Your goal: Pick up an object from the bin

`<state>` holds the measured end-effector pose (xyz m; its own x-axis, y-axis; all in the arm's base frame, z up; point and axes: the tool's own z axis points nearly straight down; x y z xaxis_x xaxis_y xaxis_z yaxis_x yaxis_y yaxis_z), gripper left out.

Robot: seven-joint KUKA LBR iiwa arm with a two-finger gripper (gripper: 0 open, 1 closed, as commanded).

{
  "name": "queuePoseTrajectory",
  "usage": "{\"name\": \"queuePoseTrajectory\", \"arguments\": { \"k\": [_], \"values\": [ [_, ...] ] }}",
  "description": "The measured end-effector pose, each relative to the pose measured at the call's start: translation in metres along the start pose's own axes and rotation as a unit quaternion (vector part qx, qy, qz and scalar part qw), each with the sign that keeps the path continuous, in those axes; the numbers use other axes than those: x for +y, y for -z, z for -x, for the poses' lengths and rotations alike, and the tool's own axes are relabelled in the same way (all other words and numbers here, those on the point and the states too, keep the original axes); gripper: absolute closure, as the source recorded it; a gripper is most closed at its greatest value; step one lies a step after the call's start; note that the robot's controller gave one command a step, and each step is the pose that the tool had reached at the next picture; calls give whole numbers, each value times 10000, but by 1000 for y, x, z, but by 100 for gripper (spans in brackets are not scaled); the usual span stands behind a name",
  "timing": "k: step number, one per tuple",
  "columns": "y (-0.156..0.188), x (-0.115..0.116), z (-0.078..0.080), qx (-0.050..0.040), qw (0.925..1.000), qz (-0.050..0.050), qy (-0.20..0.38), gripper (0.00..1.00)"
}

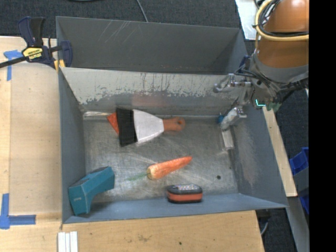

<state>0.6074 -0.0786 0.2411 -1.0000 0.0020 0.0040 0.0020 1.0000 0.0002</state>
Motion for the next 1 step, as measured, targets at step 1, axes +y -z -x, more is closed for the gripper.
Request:
{"name": "queuePoseTrajectory", "arguments": {
  "k": [1],
  "values": [
    [5, 0, 1, -41, 10000, -5, 7, 0]
  ]
}}
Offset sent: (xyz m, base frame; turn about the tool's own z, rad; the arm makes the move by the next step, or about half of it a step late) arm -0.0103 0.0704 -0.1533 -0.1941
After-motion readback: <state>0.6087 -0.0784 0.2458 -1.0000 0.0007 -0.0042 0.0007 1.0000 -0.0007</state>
